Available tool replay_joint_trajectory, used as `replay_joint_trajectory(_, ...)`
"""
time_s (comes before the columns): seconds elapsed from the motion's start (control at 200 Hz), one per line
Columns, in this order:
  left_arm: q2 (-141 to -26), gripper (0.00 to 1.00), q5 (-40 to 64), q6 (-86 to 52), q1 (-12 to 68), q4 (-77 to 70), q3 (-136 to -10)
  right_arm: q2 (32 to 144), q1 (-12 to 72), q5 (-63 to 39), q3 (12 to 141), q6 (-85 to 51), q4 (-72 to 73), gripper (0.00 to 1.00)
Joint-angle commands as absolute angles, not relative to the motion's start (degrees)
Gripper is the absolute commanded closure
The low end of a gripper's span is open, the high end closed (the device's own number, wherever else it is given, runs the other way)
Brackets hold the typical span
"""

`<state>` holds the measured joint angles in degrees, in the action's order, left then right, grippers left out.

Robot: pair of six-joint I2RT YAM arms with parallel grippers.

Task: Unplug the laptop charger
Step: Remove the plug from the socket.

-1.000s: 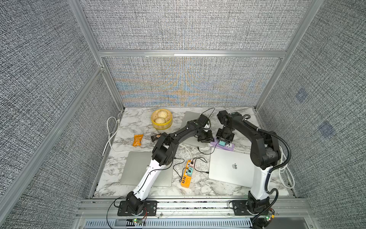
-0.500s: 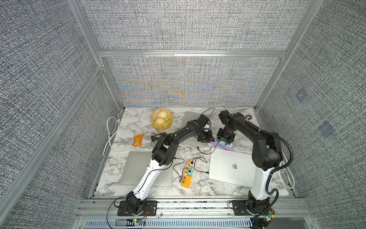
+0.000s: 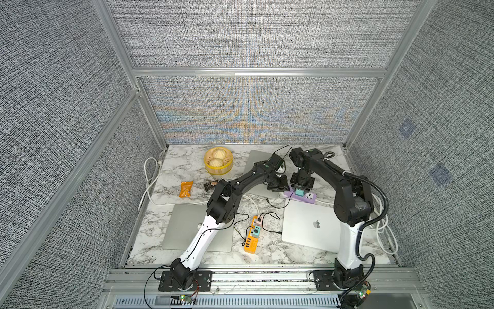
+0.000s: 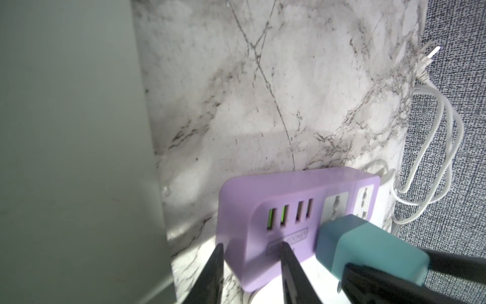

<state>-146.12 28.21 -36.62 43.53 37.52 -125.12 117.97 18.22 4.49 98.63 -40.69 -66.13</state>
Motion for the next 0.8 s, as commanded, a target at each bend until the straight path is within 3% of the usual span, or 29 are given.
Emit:
replay_joint_trajectory(0.0,-148.1,0.66,21.3,-35.6,43.9,46.5,-124.3,117.7,18.2,0.7,99.4,-40.0,-66.3,0.81)
replay_joint_trajectory(0.275,-148.7,0.66,21.4,-35.5,43.9,47.1,-125.1,115.5,15.5,-7.0,98.4,-40.3,-64.2,0.81)
replay_joint_trajectory(0.795,-143.2,0.66,24.0,-35.7,42.2,49.7,-133.7,108.6,15.5,3.7,101.7,-39.9,-66.3,0.81)
